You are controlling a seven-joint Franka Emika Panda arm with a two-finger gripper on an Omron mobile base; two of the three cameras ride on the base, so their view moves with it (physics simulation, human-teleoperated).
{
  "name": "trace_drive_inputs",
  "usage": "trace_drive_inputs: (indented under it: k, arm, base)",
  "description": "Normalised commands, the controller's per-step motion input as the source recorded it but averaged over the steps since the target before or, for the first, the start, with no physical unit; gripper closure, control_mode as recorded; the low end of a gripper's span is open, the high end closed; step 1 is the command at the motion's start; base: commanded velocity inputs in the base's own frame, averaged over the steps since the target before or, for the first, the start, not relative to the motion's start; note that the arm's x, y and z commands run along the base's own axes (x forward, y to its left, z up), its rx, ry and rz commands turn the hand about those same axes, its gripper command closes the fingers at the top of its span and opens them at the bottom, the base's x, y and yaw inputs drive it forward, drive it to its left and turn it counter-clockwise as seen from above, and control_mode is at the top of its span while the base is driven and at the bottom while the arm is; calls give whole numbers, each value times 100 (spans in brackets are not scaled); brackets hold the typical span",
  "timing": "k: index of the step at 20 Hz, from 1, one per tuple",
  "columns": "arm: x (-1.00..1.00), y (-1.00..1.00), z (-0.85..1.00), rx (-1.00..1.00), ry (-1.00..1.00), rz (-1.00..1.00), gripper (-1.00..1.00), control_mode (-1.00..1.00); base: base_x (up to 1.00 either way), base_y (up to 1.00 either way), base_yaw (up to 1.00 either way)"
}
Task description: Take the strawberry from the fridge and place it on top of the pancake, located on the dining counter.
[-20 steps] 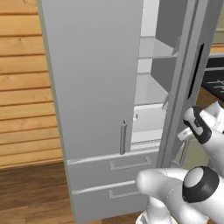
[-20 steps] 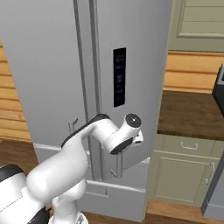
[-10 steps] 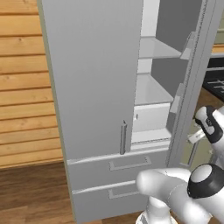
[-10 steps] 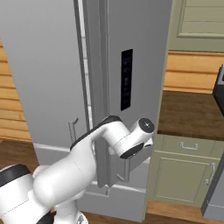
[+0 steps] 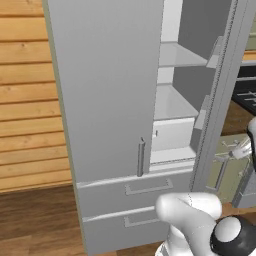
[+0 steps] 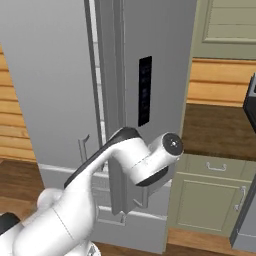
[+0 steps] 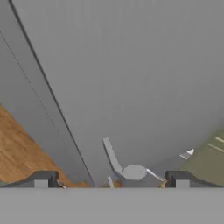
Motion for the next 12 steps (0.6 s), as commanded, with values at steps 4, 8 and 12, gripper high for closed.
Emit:
trace_drive_inputs:
  k: [4, 8, 12]
  arm:
    - [-98, 47, 70, -25, -24, -3, -100, -100]
    - [-84, 93, 83, -43, -12, -8, -100, -100]
    - [-62, 100, 88, -43, -7, -10, -100, -100]
  base:
    - [0, 0, 0]
    - [0, 0, 0]
    - [0, 0, 0]
